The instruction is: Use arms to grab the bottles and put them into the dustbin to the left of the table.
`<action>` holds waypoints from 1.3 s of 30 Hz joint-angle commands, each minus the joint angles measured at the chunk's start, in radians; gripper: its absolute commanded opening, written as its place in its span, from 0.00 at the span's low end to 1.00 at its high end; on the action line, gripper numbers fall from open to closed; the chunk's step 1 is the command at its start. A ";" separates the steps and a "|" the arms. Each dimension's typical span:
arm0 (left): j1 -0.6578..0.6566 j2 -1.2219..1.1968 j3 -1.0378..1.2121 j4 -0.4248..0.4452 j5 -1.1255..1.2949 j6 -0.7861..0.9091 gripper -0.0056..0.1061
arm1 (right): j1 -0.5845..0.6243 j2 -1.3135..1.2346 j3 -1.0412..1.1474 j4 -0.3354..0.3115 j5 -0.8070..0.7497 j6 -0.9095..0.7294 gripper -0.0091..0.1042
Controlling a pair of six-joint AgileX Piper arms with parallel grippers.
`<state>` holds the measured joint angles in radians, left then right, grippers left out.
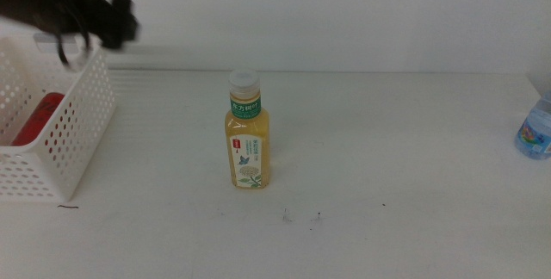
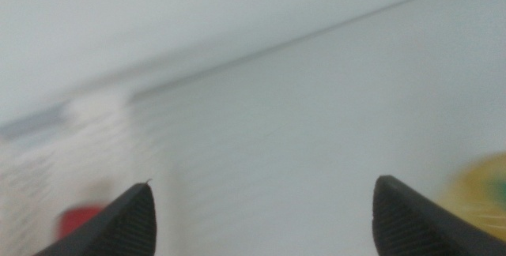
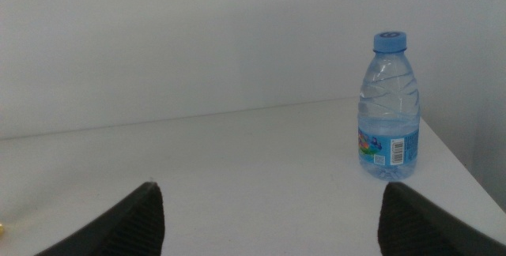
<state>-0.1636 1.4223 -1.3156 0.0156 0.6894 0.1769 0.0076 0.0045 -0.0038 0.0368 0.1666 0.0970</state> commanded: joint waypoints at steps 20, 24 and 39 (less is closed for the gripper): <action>-0.355 -0.240 1.037 -0.057 -1.270 -0.170 0.89 | -0.008 -0.005 0.004 -0.009 -0.009 -0.002 0.83; -0.355 -0.166 1.055 -0.045 -1.350 -0.185 0.89 | -0.008 -0.005 0.004 -0.009 -0.009 -0.002 0.83; -0.358 0.156 0.909 -0.016 -1.509 -0.253 0.89 | -0.008 -0.005 0.004 -0.009 -0.009 -0.002 0.83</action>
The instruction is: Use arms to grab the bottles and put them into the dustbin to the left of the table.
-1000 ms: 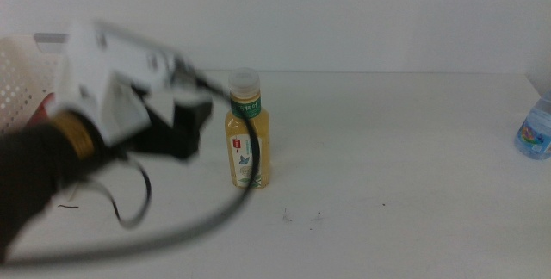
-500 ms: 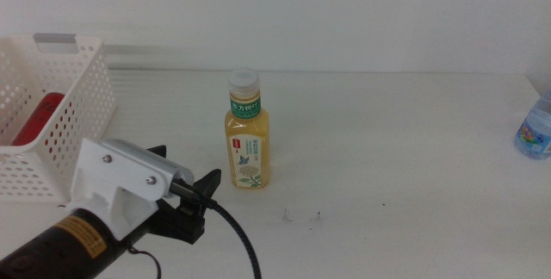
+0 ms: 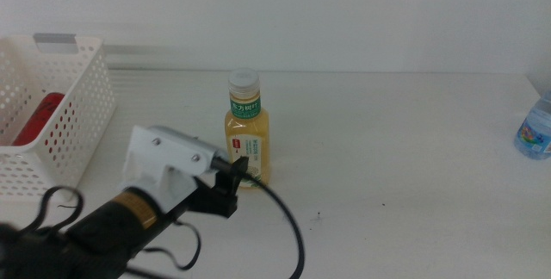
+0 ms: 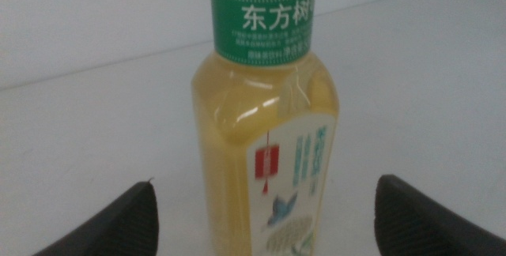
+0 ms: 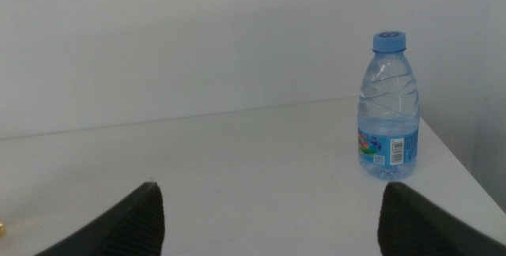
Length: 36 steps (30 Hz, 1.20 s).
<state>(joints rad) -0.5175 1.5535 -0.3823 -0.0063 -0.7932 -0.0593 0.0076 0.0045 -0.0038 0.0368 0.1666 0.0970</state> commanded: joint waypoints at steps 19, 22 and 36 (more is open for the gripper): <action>-0.003 0.284 -0.261 0.035 -0.027 -0.055 0.89 | -0.008 -0.005 0.004 -0.009 -0.009 -0.002 0.83; -0.003 0.317 -0.291 0.032 -0.029 -0.060 0.89 | -0.008 -0.005 0.004 -0.009 -0.009 -0.002 0.83; -0.001 0.473 -0.430 0.014 -0.052 -0.014 0.84 | -0.008 -0.005 0.004 -0.009 -0.009 -0.002 0.83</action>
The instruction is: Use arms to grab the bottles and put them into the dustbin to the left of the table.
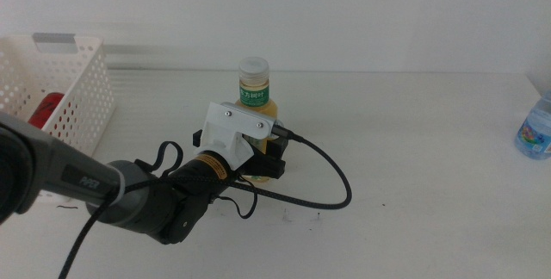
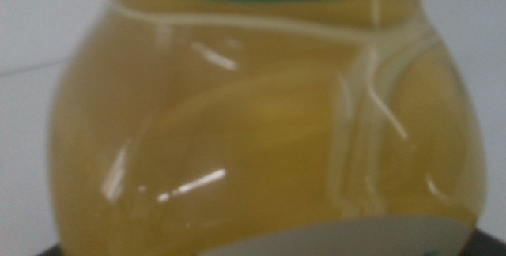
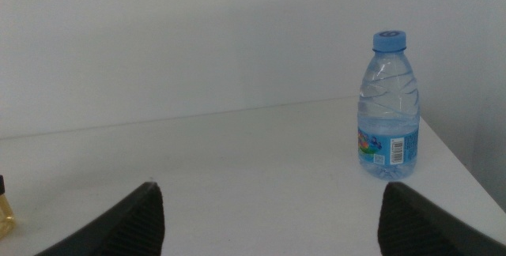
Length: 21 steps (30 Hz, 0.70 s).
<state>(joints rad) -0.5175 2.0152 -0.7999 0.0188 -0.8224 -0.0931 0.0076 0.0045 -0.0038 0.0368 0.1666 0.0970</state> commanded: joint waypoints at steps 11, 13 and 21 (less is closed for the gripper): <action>-0.001 -0.110 0.035 -0.027 0.017 0.033 0.07 | -0.008 -0.005 0.004 -0.009 -0.009 -0.002 0.83; -0.001 -0.216 0.052 -0.027 0.145 0.033 0.04 | -0.008 -0.005 0.004 -0.009 -0.009 -0.002 0.83; 0.068 -0.534 -0.081 0.126 0.812 -0.073 0.04 | -0.008 -0.005 0.004 -0.009 -0.009 -0.002 0.83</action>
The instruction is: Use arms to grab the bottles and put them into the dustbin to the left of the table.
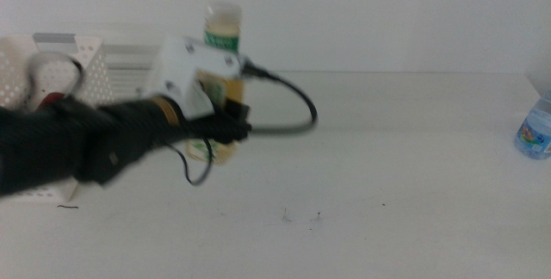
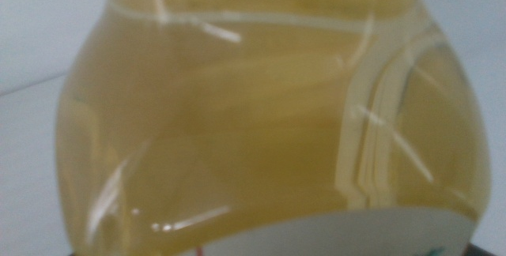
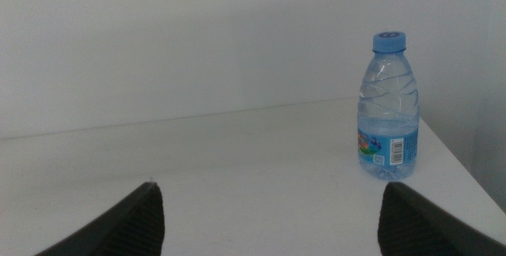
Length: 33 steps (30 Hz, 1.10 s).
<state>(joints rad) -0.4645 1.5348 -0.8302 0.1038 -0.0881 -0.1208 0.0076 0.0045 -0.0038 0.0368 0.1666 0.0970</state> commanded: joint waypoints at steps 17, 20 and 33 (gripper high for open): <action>0.406 0.072 -0.696 -0.397 1.061 0.530 0.04 | -0.008 -0.005 0.004 -0.009 -0.009 -0.002 0.83; 0.495 0.145 -0.835 -0.382 1.189 0.550 0.04 | -0.008 -0.005 0.004 -0.009 -0.009 -0.002 0.83; 0.735 0.382 -1.096 -0.237 1.309 0.521 0.04 | -0.008 -0.005 0.004 -0.009 -0.009 -0.002 0.83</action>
<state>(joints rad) 0.2583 1.9160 -1.9086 -0.1379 1.2431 0.4116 0.0076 0.0045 -0.0038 0.0368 0.1666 0.0970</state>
